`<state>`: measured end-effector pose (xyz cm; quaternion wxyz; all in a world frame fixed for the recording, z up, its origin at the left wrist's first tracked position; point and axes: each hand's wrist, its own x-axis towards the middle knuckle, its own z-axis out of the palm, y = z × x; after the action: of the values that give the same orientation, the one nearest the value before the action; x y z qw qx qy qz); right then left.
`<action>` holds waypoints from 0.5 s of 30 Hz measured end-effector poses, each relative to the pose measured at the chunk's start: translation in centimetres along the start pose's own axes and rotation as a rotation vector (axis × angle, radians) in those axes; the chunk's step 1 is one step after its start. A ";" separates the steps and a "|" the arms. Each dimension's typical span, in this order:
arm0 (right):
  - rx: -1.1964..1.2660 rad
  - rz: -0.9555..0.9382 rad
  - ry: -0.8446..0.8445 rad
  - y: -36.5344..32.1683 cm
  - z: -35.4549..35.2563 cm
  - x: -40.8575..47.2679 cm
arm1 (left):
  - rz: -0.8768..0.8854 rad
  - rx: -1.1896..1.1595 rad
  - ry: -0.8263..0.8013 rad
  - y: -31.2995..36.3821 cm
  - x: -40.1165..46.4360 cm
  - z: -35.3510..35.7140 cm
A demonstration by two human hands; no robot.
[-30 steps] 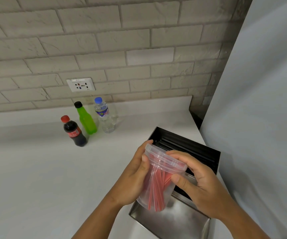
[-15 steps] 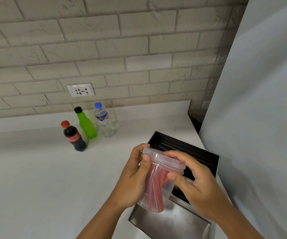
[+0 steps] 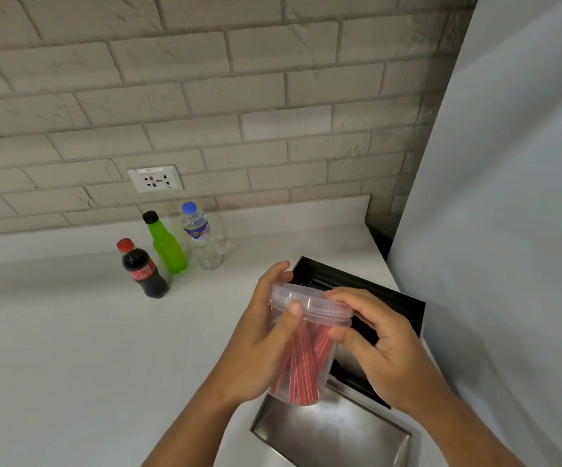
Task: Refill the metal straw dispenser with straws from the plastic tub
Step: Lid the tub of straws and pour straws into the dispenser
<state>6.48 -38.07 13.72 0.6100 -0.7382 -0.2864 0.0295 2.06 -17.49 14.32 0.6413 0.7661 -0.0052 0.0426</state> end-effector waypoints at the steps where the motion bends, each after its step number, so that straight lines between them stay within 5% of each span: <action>1: -0.011 -0.007 0.004 -0.1 0.1 0.0 | 0.002 -0.006 0.018 0.1 0.0 0.3; 15: -0.005 -0.032 0.066 0.6 0.7 0.6 | -0.088 -0.157 0.084 -0.4 0.6 0.0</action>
<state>6.91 -37.23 13.22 0.6176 -0.7357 -0.2779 -0.0057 2.65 -17.39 13.96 0.7001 0.7107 0.0520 0.0458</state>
